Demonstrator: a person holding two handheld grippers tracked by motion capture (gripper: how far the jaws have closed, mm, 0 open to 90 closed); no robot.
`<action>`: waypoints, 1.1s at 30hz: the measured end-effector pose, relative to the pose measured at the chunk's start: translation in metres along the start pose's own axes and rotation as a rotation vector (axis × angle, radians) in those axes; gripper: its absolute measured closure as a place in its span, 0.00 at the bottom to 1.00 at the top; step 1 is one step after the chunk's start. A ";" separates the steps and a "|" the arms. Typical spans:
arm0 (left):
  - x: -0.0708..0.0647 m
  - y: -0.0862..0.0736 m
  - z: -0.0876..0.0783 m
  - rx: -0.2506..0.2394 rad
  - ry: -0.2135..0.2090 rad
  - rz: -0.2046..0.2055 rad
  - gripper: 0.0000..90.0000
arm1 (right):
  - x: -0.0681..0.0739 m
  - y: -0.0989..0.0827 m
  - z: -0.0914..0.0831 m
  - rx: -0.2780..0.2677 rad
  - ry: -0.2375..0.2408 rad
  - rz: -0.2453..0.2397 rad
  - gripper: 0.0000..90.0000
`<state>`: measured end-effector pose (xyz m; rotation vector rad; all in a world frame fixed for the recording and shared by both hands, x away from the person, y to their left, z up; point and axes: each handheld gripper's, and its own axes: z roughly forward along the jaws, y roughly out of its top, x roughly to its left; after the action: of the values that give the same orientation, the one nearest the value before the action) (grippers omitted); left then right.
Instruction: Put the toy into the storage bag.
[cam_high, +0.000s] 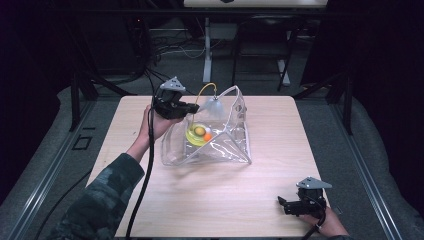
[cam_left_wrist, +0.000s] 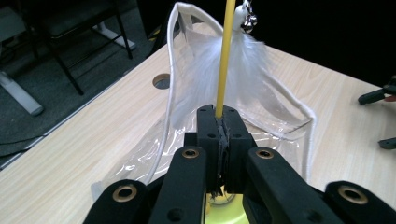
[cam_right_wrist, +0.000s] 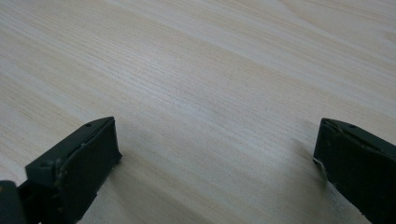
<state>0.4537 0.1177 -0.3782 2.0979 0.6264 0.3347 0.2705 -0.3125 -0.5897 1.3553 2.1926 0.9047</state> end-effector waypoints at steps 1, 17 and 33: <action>0.000 -0.001 0.002 0.003 -0.002 -0.003 0.99 | 0.000 0.000 0.000 0.000 0.001 0.000 0.00; 0.001 -0.022 0.034 0.085 0.000 -0.034 0.99 | 0.000 0.000 0.000 0.000 0.006 0.001 0.00; 0.004 -0.035 0.054 0.135 0.011 -0.060 0.99 | 0.000 0.000 0.000 0.000 0.006 0.000 0.00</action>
<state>0.4706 0.0991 -0.4380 2.2017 0.7346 0.2766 0.2706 -0.3127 -0.5898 1.3548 2.1965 0.9101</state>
